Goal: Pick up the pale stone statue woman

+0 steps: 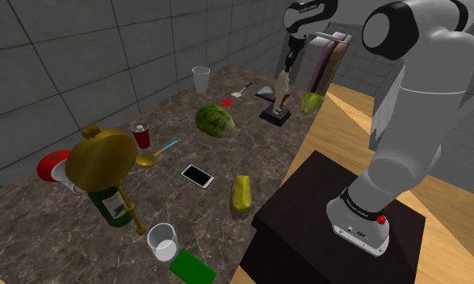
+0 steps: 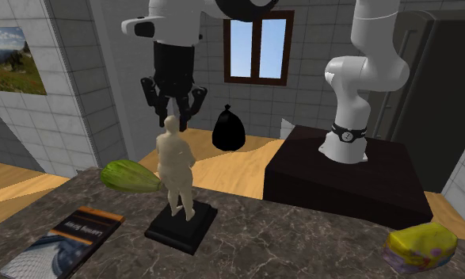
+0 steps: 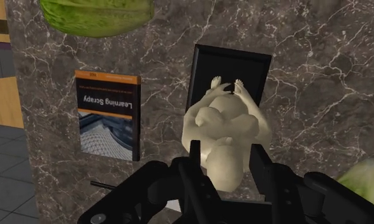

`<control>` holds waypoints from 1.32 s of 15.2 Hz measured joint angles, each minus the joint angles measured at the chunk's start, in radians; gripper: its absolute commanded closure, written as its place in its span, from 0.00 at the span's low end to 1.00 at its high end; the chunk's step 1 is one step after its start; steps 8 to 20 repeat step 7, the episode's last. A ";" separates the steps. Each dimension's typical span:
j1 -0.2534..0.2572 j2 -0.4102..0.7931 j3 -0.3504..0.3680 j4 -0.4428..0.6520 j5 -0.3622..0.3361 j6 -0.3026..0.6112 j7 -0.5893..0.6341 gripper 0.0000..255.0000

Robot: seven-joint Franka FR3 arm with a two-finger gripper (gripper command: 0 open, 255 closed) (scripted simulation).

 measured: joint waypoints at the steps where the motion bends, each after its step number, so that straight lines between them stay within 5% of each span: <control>1: 0.001 -0.005 -0.001 0.007 -0.002 -0.011 0.001 1.00; 7: 0.003 -0.020 -0.004 0.060 -0.009 -0.079 0.005 1.00; 20: 0.003 -0.020 -0.004 0.060 -0.009 -0.079 0.005 1.00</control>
